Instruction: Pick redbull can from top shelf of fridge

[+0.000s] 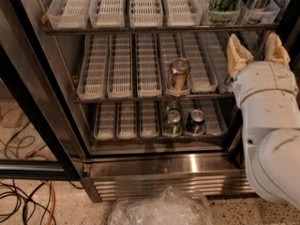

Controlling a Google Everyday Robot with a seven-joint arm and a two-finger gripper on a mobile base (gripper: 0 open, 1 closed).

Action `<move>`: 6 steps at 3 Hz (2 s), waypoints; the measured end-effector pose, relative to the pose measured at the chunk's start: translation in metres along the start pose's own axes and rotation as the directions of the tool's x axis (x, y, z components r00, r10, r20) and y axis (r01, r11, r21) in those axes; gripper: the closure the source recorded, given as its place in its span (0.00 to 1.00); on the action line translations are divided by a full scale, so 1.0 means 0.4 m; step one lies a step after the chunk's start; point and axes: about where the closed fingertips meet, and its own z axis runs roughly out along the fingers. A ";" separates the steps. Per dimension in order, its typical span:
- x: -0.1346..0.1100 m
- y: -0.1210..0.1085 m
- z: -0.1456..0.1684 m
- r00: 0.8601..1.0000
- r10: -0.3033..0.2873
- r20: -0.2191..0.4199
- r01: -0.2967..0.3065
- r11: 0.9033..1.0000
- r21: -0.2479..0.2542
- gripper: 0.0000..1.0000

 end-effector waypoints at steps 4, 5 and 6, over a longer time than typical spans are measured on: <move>-0.056 -0.012 0.111 0.997 -0.005 0.083 0.002 0.999 0.035 0.40; -0.068 0.006 0.173 0.995 0.012 0.101 -0.013 1.000 0.017 0.41; -0.066 0.002 0.184 0.995 0.015 0.102 -0.018 0.999 0.030 0.41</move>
Offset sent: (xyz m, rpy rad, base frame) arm 0.0094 0.0016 0.0125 -0.0152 -0.0434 0.0015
